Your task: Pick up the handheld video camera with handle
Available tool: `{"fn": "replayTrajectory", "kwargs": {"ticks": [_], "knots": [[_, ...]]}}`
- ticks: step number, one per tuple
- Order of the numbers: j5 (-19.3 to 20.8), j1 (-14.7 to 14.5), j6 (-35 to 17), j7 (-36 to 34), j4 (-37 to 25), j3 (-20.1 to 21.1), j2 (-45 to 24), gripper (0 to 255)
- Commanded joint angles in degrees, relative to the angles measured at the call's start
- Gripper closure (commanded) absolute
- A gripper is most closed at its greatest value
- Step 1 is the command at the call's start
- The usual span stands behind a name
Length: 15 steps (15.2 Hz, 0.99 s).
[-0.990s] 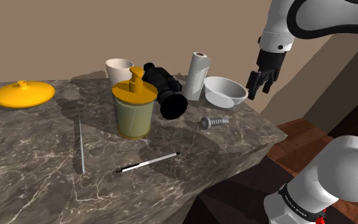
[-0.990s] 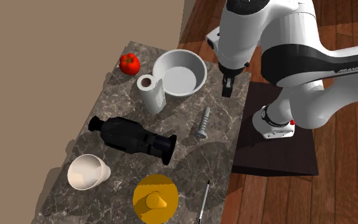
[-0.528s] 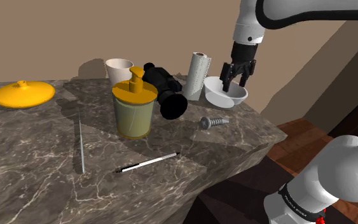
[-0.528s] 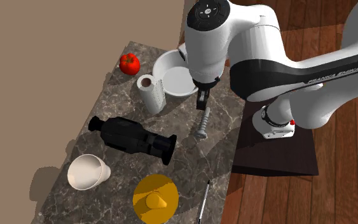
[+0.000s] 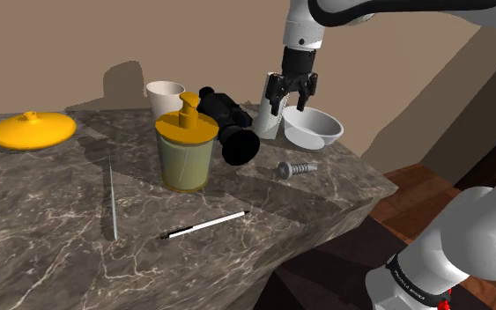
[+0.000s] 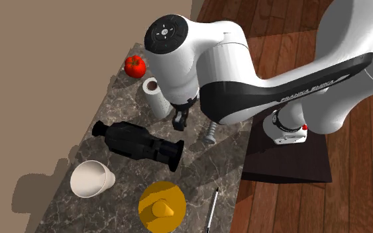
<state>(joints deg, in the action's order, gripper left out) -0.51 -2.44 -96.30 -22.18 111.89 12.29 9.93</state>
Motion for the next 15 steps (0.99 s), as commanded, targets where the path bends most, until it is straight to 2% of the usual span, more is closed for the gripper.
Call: {"fn": "replayTrajectory", "kwargs": {"ticks": [1,8,13,15], "knots": [[0.44,-0.21,0.01,-1.71,-5.17,0.74,-4.75,0],[2.89,-2.51,2.43,-7.71,-24.35,2.69,-20.25,0],[5.58,-5.77,7.47,-11.28,-43.75,3.12,-33.65,0],[5.58,-5.83,6.77,-11.34,-43.26,3.04,-33.83,0]]}}
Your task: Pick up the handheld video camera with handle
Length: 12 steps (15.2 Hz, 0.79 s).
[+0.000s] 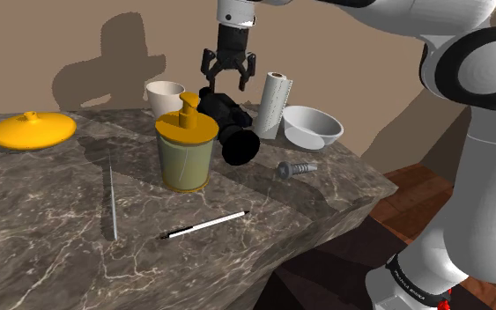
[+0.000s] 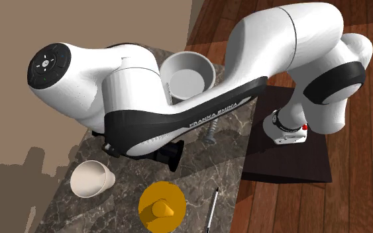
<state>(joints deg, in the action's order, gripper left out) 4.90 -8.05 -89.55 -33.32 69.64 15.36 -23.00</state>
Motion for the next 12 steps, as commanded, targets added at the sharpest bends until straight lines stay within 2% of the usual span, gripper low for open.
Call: {"fn": "replayTrajectory", "kwargs": {"ticks": [1,6,8,9,12], "knots": [[0.12,-0.11,-0.89,-0.19,0.14,-0.03,-0.66,0],[-0.07,0.35,-5.65,-0.16,5.75,-0.08,0.19,0],[-0.07,0.35,-5.65,-0.16,5.75,-0.08,0.19,0],[-0.12,0.42,-5.75,-0.12,6.05,-0.08,0.4,255],[-0.12,0.42,-5.79,-0.11,6.1,-0.08,0.41,255]]}}
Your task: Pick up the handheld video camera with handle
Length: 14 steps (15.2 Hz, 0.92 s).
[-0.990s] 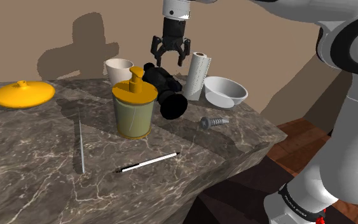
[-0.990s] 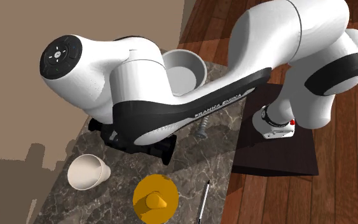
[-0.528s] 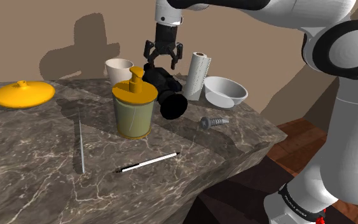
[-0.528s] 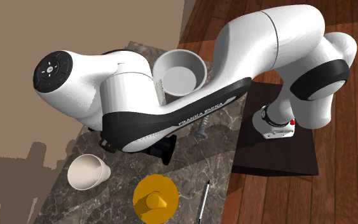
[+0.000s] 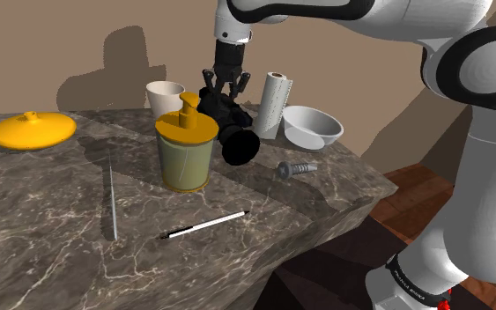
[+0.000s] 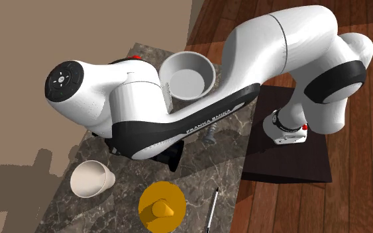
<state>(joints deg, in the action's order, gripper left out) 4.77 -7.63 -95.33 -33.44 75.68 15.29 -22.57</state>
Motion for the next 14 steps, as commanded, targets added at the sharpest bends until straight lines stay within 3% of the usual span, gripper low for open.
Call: {"fn": "replayTrajectory", "kwargs": {"ticks": [1,6,14], "knots": [[0.0,0.01,-0.01,0.0,0.05,-0.01,-0.02,255],[0.06,-0.07,0.12,-0.05,-0.3,0.0,-0.23,255],[0.39,-0.8,7.12,-0.1,-8.76,0.05,-1.71,255]]}}
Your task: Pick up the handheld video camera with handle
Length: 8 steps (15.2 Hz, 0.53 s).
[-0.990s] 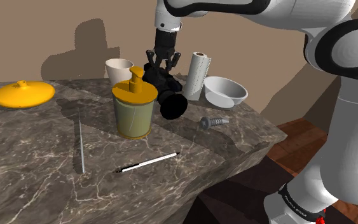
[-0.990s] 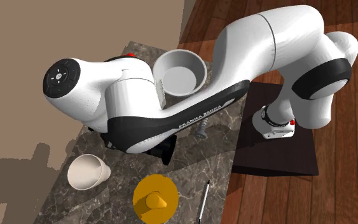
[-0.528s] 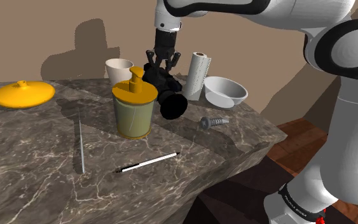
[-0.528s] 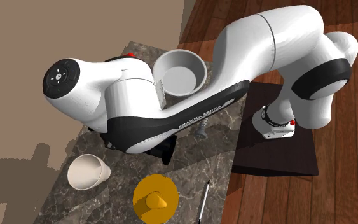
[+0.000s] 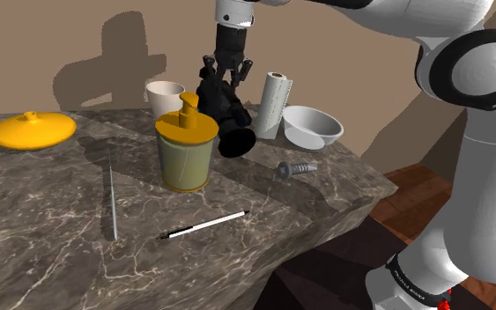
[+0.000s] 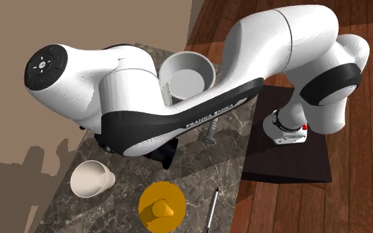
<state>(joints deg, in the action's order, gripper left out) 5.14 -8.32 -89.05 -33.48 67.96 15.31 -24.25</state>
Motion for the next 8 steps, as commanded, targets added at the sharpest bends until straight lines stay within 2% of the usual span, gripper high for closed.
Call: {"fn": "replayTrajectory", "kwargs": {"ticks": [1,8], "knots": [[0.1,-0.24,1.78,-0.06,-2.28,0.03,-0.33,255],[0.78,-1.34,8.24,-0.14,-11.45,-0.01,-3.04,255]]}}
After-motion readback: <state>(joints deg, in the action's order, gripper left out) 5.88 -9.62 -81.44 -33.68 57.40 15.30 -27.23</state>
